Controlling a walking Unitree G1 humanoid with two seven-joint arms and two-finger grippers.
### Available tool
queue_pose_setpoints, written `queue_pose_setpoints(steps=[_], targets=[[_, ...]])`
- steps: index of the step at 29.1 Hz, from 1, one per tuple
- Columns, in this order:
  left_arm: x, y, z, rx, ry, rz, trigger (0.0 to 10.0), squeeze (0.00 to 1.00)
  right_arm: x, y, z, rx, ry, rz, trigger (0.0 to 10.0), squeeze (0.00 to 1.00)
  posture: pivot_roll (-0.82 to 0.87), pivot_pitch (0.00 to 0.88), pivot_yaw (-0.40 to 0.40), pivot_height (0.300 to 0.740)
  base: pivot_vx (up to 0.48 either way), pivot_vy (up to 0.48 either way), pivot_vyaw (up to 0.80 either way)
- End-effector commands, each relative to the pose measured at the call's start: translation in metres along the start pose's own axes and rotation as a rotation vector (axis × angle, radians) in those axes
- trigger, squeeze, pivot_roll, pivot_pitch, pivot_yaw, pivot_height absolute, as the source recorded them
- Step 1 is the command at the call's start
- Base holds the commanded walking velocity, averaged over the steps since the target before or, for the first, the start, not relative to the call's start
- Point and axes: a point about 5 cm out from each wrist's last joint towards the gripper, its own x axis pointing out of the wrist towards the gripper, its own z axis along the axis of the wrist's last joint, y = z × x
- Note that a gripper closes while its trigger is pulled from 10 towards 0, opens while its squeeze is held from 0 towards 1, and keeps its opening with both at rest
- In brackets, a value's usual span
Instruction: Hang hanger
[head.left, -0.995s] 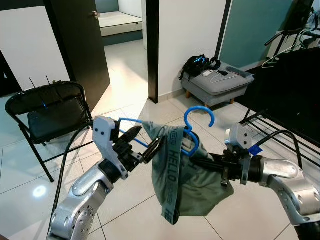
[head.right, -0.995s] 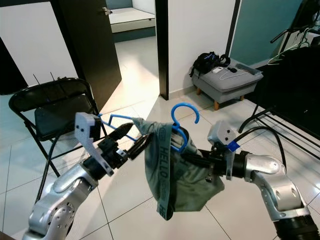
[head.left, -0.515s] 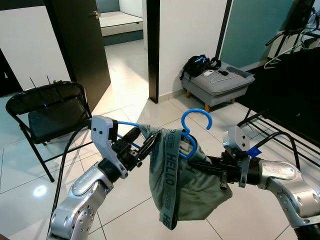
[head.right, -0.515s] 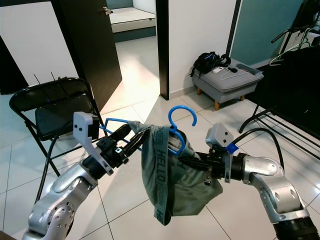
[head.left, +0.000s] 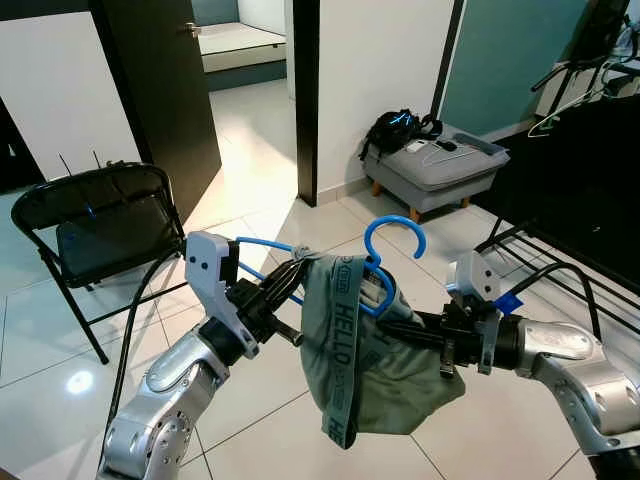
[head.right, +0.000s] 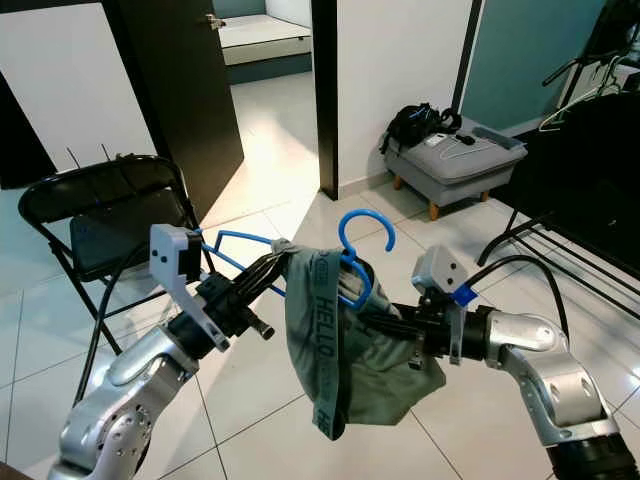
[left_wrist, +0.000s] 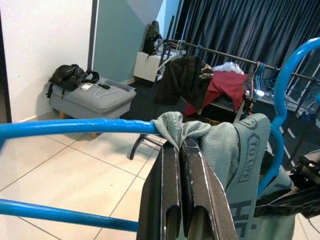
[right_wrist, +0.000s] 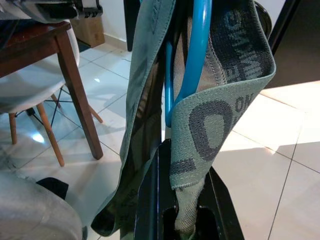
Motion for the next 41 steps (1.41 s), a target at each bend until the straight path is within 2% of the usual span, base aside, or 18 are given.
queue_pose_setpoints(steps=[1, 2, 4, 6, 7, 9, 11, 13, 16, 21, 29, 33, 35, 41], targets=[[-0.004, 0.01, 0.006, 0.034, -0.005, 0.034, 0.0, 0.0, -0.003, 0.002, -0.001, -0.017, 0.036, 0.018, 0.0, 0.0, 0.05, 0.0, 0.008, 0.735, 0.0, 0.0, 0.0], [-0.004, 0.01, 0.006, 0.034, -0.005, 0.034, 0.0, 0.0, -0.003, 0.002, -0.001, -0.017, 0.036, 0.018, 0.0, 0.0, 0.05, 0.0, 0.008, 0.735, 0.0, 0.0, 0.0], [-0.007, 0.019, 0.013, 0.066, -0.014, 0.063, 0.0, 0.0, -0.008, 0.001, -0.01, -0.031, 0.117, 0.008, 0.0, 0.0, 0.05, 0.0, 0.01, 0.735, 0.0, 0.0, 0.0], [-0.007, 0.019, 0.013, 0.066, -0.014, 0.063, 0.0, 0.0, -0.008, 0.001, -0.01, -0.031, 0.117, 0.008, 0.0, 0.0, 0.05, 0.0, 0.01, 0.735, 0.0, 0.0, 0.0], [-0.01, 0.026, 0.019, 0.09, -0.019, 0.083, 0.0, 0.0, -0.013, -0.001, -0.016, -0.045, 0.174, -0.008, 0.0, 0.0, 0.05, 0.0, 0.01, 0.735, 0.0, 0.0, 0.0], [-0.01, 0.026, 0.019, 0.09, -0.019, 0.083, 0.0, 0.0, -0.013, -0.001, -0.016, -0.045, 0.174, -0.008, 0.0, 0.0, 0.05, 0.0, 0.01, 0.735, 0.0, 0.0, 0.0], [-0.018, 0.043, 0.033, 0.149, -0.027, 0.131, 0.0, 0.0, -0.021, -0.007, -0.021, -0.063, 0.234, -0.057, 0.0, 0.0, 0.05, 0.0, 0.012, 0.735, 0.0, 0.0, 0.0], [-0.018, 0.043, 0.033, 0.149, -0.027, 0.131, 0.0, 0.0, -0.021, -0.007, -0.021, -0.063, 0.234, -0.057, 0.0, 0.0, 0.05, 0.0, 0.012, 0.735, 0.0, 0.0, 0.0], [-0.027, 0.057, 0.043, 0.204, -0.02, 0.173, 0.0, 0.0, -0.022, -0.01, -0.023, -0.079, 0.26, -0.082, 0.0, 0.0, 0.05, 0.0, 0.012, 0.735, 0.0, 0.0, 0.0], [-0.029, 0.059, 0.045, 0.216, -0.017, 0.183, 0.0, 0.0, -0.023, -0.009, -0.026, -0.088, 0.291, -0.081, 0.0, 0.0, 0.05, 0.0, 0.01, 0.735, 0.0, 0.0, 0.0], [-0.033, 0.065, 0.047, 0.234, -0.007, 0.208, 0.0, 0.0, -0.024, -0.011, -0.025, -0.088, 0.281, -0.094, 0.0, 0.0, 0.05, 0.0, 0.01, 0.735, 0.0, 0.0, 0.0], [-0.038, 0.081, 0.055, 0.293, -0.018, 0.312, 0.0, 0.0, -0.025, -0.01, -0.032, -0.11, 0.343, -0.081, 0.0, 0.0, 0.05, 0.0, 0.008, 0.735, 0.0, 0.0, 0.0], [-0.037, 0.081, 0.058, 0.294, -0.025, 0.312, 0.0, 0.0, -0.024, -0.009, -0.033, -0.116, 0.349, -0.077, 0.0, 0.0, 0.04, 0.0, 0.008, 0.735, 0.0, 0.0, 0.0], [-0.023, 0.063, 0.064, 0.247, -0.047, 0.193, 0.0, 0.0, -0.016, -0.006, -0.033, -0.129, 0.335, -0.059, 0.0, 0.0, 0.04, 0.0, 0.005, 0.735, 0.0, 0.0, 0.0]])
